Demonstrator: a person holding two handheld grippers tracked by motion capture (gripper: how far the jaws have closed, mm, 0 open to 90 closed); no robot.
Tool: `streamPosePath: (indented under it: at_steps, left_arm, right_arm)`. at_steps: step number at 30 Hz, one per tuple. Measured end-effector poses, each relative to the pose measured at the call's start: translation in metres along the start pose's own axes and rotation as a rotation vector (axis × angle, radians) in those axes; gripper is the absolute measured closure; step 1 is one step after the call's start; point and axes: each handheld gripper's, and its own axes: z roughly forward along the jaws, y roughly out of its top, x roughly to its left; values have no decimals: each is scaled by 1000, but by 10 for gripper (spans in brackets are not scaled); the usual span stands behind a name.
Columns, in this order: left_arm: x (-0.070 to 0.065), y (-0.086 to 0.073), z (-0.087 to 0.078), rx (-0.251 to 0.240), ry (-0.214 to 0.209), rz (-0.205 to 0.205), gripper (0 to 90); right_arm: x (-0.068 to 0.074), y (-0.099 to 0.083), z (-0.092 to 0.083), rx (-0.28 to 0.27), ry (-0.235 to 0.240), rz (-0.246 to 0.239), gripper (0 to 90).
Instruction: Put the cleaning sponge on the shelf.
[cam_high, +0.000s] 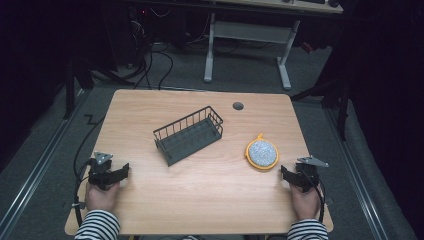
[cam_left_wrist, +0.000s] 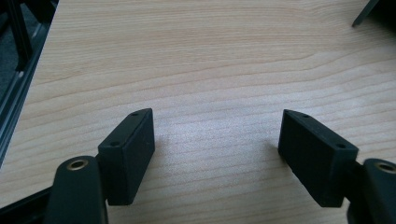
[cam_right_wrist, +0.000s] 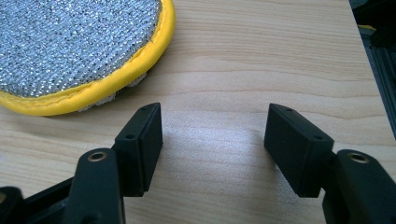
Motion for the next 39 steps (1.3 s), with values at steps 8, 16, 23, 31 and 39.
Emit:
streamPosePath:
  at_steps: [8,16,23,31,39]
  left_arm:
    - [0,0,0,0,2,-5,275]
    - [-1,1,1,1,6,-10,274]
    - [3,2,-3,18,-21,-11,301]
    - [-2,12,-9,29,-64,-42,321]
    - [-15,34,-21,4,-111,6,288]
  right_arm:
    - [0,0,0,1,3,-2,365]
    - [0,0,0,1,4,-2,362]
    - [0,0,0,1,6,0,359]
    - [0,0,0,1,8,-1,357]
    - [0,0,0,1,10,-4,354]
